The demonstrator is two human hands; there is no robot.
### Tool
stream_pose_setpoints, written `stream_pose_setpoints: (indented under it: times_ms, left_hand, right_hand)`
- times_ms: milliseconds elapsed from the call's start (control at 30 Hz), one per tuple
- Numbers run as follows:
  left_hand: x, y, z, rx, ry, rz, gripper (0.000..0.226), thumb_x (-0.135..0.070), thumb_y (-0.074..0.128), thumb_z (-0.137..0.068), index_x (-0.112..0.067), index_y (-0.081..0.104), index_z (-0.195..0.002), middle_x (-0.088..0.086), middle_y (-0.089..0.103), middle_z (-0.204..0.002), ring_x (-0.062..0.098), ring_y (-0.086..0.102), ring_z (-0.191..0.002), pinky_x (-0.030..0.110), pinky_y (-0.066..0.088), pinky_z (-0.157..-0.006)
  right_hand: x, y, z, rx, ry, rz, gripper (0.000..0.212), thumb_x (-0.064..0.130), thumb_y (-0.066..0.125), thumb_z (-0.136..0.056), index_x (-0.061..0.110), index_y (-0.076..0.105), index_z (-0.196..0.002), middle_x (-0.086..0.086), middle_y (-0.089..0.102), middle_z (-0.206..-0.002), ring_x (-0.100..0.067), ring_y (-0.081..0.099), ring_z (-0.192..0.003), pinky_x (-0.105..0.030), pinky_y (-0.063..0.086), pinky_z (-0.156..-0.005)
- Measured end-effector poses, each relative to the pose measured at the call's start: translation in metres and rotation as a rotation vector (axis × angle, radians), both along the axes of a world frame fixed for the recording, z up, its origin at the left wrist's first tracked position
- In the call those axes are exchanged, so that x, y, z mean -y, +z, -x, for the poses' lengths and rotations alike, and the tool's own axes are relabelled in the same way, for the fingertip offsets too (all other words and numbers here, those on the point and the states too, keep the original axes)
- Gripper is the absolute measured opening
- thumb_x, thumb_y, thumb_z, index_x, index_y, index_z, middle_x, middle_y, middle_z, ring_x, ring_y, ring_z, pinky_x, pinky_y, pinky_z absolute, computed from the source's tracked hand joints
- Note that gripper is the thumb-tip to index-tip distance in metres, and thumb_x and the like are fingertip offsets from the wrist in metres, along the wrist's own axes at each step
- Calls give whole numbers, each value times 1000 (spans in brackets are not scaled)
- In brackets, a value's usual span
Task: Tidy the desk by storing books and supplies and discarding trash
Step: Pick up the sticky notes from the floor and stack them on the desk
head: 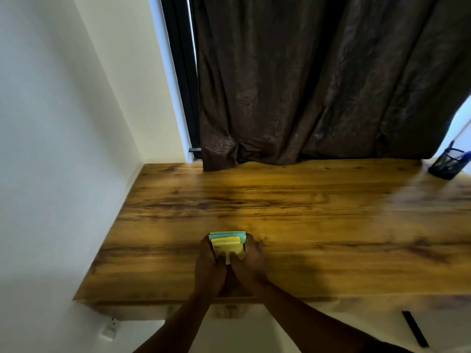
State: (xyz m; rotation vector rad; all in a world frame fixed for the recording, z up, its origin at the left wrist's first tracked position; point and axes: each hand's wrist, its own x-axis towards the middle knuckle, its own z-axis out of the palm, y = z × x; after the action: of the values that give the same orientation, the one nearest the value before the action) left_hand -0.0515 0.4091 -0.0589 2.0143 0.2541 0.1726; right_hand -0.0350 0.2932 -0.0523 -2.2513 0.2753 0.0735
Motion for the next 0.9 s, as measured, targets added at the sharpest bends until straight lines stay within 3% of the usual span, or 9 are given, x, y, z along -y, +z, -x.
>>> stream_pose_setpoints:
  times_ms: [200, 367, 533, 733, 900]
  left_hand:
    - [2, -5, 1, -35, -42, -56, 52, -13, 60, -96, -20, 41, -144, 0, 60, -134, 18, 59, -119, 34, 46, -97]
    - [4, -6, -1, -57, -59, -75, 70, -14, 61, -97, -21, 25, -156, 1, 52, -145, 23, 54, -129, 39, 45, -104]
    - [3, -7, -7, -106, -34, -166, 58, -18, 62, -99, -14, 38, -152, 8, 56, -145, 27, 53, -132, 42, 45, -108]
    - [-8, -9, -15, -99, -55, -299, 43, -25, 61, -100, -14, 49, -140, 7, 62, -136, 27, 57, -125, 42, 50, -100]
    - [-10, -12, -19, -108, -68, -357, 39, -29, 59, -101, -14, 51, -136, 7, 63, -136, 30, 55, -127, 44, 47, -104]
  right_hand:
    - [-3, -1, 5, -11, -22, 72, 83, 41, 74, -83, 15, 37, -153, -9, 53, -147, -30, 42, -140, -41, 40, -113]
    - [0, 2, 4, -17, -62, 39, 83, 39, 77, -84, 22, 33, -152, -4, 51, -144, -24, 46, -135, -37, 44, -107]
    - [4, 2, 1, -52, -38, 41, 73, 44, 69, -92, 21, 36, -153, -4, 45, -152, -23, 38, -143, -37, 37, -115]
    - [11, 1, -3, 5, -58, 31, 74, 60, 76, -80, 25, 53, -142, 3, 58, -141, -20, 43, -135, -39, 43, -108]
    - [11, -1, -6, 4, -55, 133, 85, 70, 70, -79, 24, 46, -147, 0, 48, -151, -22, 37, -142, -42, 35, -117]
